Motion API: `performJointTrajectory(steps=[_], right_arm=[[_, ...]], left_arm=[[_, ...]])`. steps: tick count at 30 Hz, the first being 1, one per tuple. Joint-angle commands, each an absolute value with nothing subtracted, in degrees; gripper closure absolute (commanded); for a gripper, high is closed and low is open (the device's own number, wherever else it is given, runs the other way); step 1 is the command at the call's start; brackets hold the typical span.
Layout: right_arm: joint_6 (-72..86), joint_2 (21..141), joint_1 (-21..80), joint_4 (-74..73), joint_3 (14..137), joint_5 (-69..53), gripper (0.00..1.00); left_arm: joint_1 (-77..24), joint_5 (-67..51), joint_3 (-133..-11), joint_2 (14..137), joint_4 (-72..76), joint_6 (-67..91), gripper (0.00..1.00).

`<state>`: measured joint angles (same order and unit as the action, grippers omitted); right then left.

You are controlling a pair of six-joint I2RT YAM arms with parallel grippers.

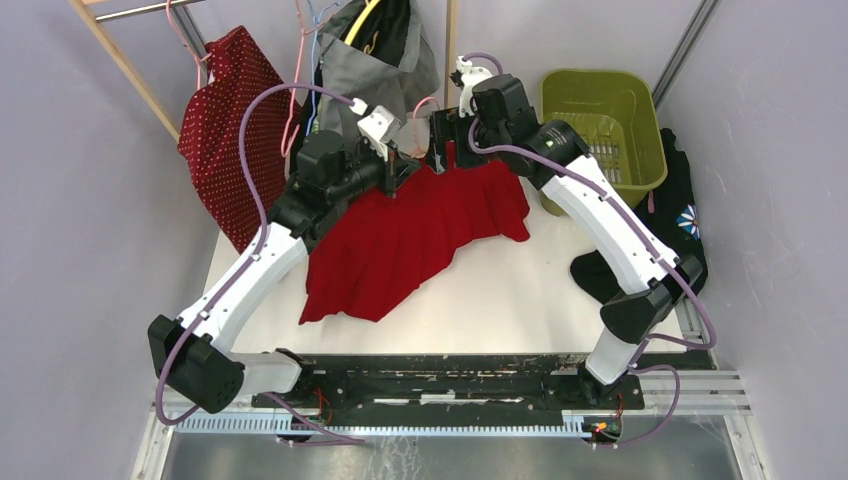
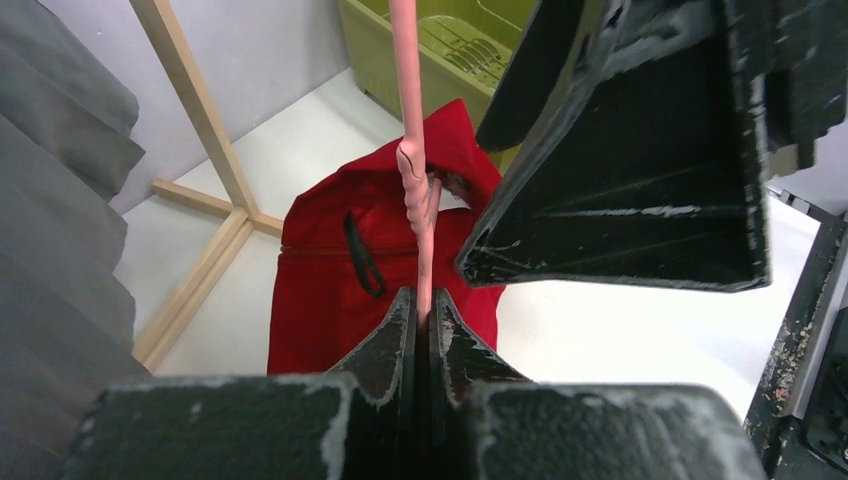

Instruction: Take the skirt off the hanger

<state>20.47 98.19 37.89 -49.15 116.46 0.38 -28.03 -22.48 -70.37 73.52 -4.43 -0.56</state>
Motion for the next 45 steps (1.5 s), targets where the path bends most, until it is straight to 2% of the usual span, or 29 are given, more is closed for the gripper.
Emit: performJointTrajectory(steps=[1, 7, 27, 32, 38, 41, 42, 44, 45], right_arm=[[22.0, 98.2, 38.1, -45.8, 118.3, 0.1, 0.14], [22.5, 99.1, 38.2, -45.6, 117.9, 1.0, 0.21], [23.2, 97.0, 38.2, -44.6, 117.5, 0.0, 0.22], [23.5, 97.8, 38.2, -43.8, 115.5, 1.5, 0.26], [24.1, 99.7, 38.2, -43.7, 116.1, 0.5, 0.43], [24.1, 100.2, 38.2, -44.0, 116.0, -0.3, 0.66], [24.1, 100.2, 38.2, -44.1, 115.7, -0.5, 0.78], [24.3, 100.1, 38.2, -44.2, 114.9, -0.8, 0.96], [24.4, 99.9, 38.2, -44.2, 114.2, -0.8, 0.99]], left_arm=[[-28.4, -21.6, -74.2, 72.3, 3.9, 1.1, 0.97], [-28.7, -22.1, -74.2, 71.2, 4.0, 2.0, 0.97], [-28.8, -20.4, -71.5, 70.5, 3.5, 0.9, 0.97], [-28.8, -21.7, -72.4, 69.9, 3.7, 2.7, 0.97], [-29.2, -21.5, -69.8, 67.7, 4.1, 3.8, 0.97], [-29.1, -20.7, -69.9, 67.1, 3.7, 3.0, 0.97], [-29.1, -20.5, -70.2, 67.2, 3.6, 2.5, 0.97], [-29.1, -20.2, -71.3, 67.9, 3.6, 1.5, 0.97], [-29.1, -19.9, -72.1, 68.5, 3.7, 1.2, 0.97]])
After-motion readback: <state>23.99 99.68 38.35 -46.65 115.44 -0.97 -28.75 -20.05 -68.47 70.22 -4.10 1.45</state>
